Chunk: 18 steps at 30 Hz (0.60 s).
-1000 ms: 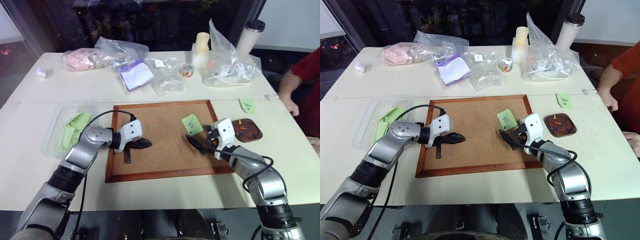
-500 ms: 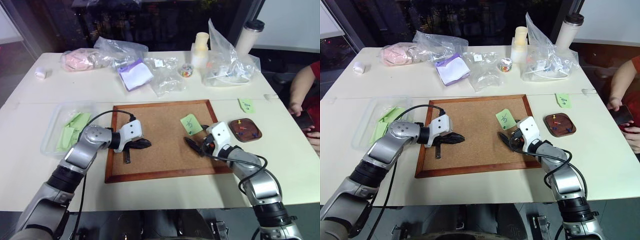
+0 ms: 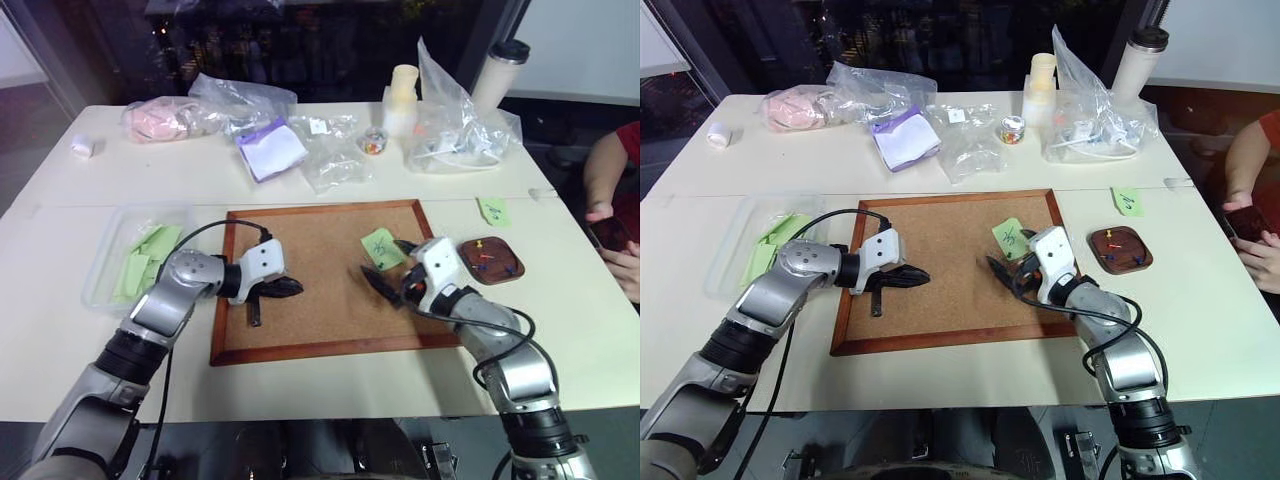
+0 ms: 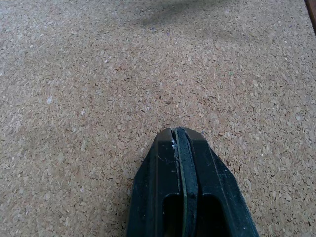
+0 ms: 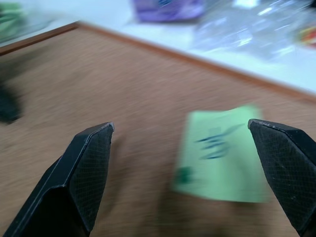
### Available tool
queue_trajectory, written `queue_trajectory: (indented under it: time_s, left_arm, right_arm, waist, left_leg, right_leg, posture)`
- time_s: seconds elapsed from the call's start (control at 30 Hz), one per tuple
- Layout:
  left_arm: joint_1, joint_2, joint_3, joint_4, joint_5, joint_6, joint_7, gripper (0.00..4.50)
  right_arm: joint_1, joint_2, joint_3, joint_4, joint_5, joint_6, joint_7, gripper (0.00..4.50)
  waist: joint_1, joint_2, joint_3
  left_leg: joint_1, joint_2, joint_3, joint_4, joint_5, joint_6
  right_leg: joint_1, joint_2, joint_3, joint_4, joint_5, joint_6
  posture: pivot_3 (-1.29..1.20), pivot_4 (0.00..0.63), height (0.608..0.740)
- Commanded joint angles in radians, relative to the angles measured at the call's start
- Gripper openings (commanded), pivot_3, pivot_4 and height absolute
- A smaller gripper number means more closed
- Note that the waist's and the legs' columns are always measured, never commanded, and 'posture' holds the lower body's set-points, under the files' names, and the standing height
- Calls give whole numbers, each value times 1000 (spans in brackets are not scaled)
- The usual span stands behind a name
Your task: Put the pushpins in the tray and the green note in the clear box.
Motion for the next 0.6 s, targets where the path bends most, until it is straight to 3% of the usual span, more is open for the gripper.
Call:
queue_trajectory:
  time_s: [0.03,0.57,0.6]
  left_arm:
    - [23,9,-32,51,52,11,18,0]
    - [36,10,-28,41,48,9,26,0]
    - [35,11,-28,42,49,8,25,0]
  right_arm:
    - [-14,1,2,5,13,3,20,4480]
    - [-31,16,-25,105,19,8,39,4480]
    - [-32,16,-24,109,16,6,38,3972]
  waist:
    - [1,0,0]
    - [1,0,0]
    - [1,0,0]
  left_leg:
    - [0,0,0,0,0,0]
    - [0,0,0,0,0,0]
    - [0,0,0,0,0,0]
  right_leg:
    - [0,0,0,0,0,0]
    - [1,0,0,0,0,0]
    - [1,0,0,0,0,0]
  posture:
    - [0,150,734]
    - [0,150,734]
    - [0,150,734]
